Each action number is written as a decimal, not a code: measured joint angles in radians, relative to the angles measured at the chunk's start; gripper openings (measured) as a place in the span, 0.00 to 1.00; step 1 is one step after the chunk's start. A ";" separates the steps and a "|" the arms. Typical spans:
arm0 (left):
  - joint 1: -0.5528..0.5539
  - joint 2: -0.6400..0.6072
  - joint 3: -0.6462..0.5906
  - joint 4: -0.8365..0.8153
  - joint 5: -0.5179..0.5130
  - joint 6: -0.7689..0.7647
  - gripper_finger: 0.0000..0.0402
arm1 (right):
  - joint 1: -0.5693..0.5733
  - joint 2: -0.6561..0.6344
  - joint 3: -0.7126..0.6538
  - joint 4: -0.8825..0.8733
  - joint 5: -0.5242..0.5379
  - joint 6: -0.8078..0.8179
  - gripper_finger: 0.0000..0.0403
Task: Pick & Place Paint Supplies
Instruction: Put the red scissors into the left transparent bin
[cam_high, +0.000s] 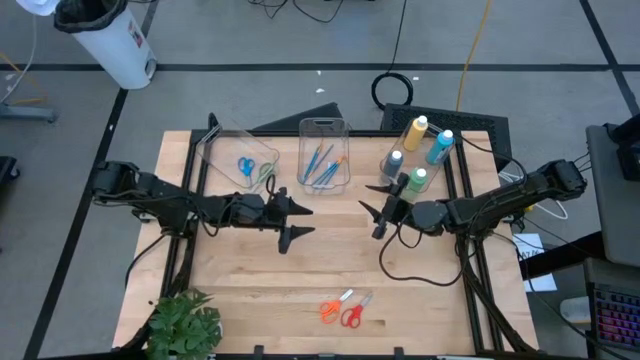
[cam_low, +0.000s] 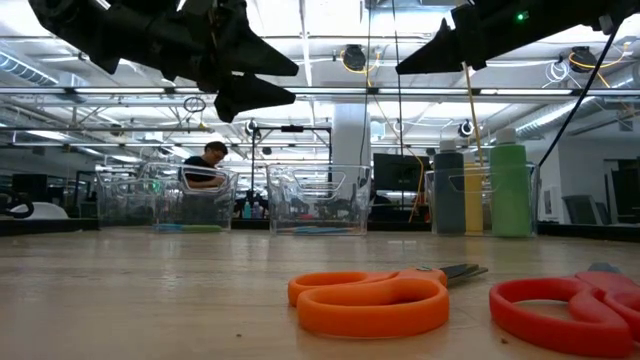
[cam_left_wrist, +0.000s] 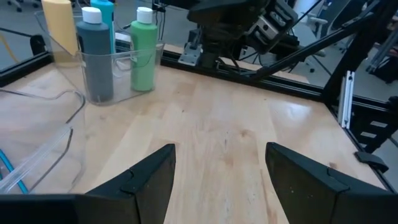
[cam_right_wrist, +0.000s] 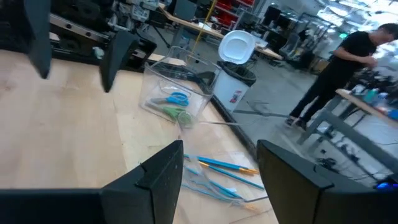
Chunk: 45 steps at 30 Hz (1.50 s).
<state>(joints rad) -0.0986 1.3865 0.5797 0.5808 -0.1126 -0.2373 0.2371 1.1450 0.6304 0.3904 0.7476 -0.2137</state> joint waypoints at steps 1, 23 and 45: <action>0.000 0.000 0.000 0.000 0.000 -0.002 0.63 | 0.000 0.000 0.000 -0.004 -0.019 0.009 0.48; 0.000 0.000 0.000 0.065 -0.220 -0.072 0.63 | 0.295 0.253 0.064 0.065 -0.569 0.159 0.48; -0.001 -0.001 0.000 0.067 -0.219 -0.241 0.63 | 0.427 0.640 0.371 -0.486 -0.525 0.509 0.36</action>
<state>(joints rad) -0.0998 1.3857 0.5800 0.6479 -0.3321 -0.4782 0.6645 1.7855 1.0016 -0.0957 0.2228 0.2955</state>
